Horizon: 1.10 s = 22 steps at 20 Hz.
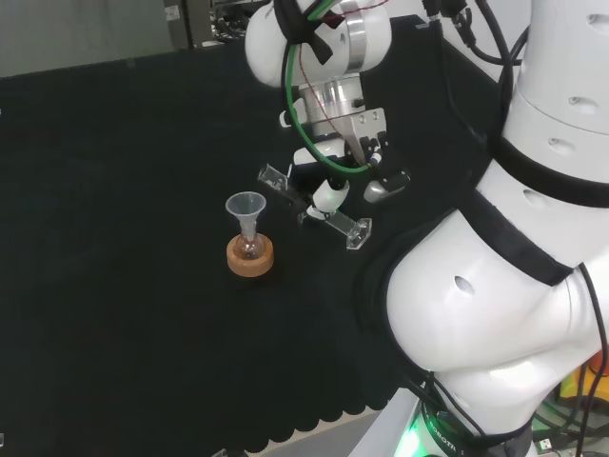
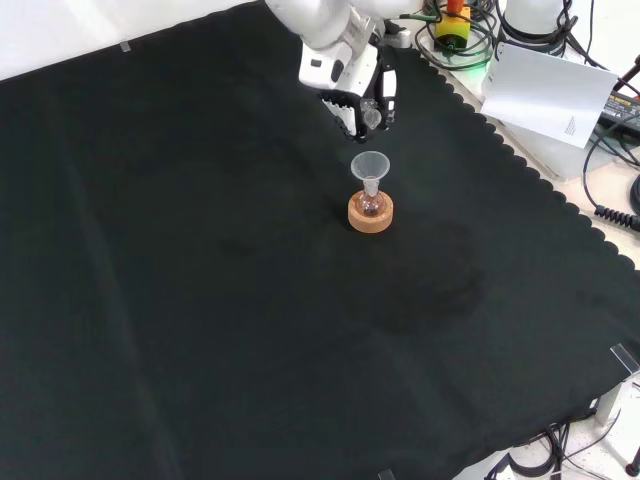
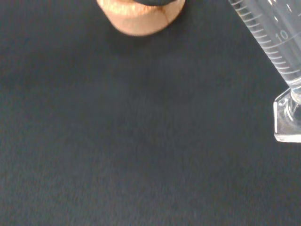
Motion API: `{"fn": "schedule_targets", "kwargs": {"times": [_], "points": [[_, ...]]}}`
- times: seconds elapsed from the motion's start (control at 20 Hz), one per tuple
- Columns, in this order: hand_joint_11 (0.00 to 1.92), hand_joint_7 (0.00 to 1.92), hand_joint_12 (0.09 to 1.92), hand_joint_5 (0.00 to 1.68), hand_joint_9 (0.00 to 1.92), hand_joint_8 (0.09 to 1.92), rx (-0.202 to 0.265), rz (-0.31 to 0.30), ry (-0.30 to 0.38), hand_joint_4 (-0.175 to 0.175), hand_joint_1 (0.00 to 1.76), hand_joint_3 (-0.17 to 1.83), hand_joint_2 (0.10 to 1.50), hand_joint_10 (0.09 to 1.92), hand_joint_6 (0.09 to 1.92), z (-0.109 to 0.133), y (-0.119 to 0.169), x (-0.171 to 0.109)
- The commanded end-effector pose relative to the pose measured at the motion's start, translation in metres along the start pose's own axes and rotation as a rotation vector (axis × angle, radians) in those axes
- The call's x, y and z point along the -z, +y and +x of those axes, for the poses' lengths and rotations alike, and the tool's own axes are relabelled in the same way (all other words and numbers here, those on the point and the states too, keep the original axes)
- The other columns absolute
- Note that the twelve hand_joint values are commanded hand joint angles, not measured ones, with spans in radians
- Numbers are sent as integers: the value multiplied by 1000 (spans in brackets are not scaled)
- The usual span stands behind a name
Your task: Pour the water from the graduated cylinder into the round-bottom flask.
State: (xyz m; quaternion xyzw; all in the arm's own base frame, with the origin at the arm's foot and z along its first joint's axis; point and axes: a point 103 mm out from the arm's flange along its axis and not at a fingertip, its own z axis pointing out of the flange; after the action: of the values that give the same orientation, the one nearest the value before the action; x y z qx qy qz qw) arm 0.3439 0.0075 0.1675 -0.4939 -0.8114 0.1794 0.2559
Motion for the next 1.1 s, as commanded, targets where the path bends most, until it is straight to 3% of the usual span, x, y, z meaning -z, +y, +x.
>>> {"fn": "schedule_targets", "kwargs": {"times": [0.05, 0.55, 1.1], "points": [[1425, 1406, 610, 980, 1536, 169, -32, 88, -42, -175, 1157, -18, 1131, 87, 1019, 3, -2, 1], [1420, 1406, 607, 978, 1536, 165, -81, 146, -119, -175, 1156, -18, 1132, 87, 1022, 10, -6, 6], [1416, 1405, 606, 973, 1537, 160, -120, 211, -147, -175, 1155, -17, 1134, 87, 1030, 15, -3, 17]]}}
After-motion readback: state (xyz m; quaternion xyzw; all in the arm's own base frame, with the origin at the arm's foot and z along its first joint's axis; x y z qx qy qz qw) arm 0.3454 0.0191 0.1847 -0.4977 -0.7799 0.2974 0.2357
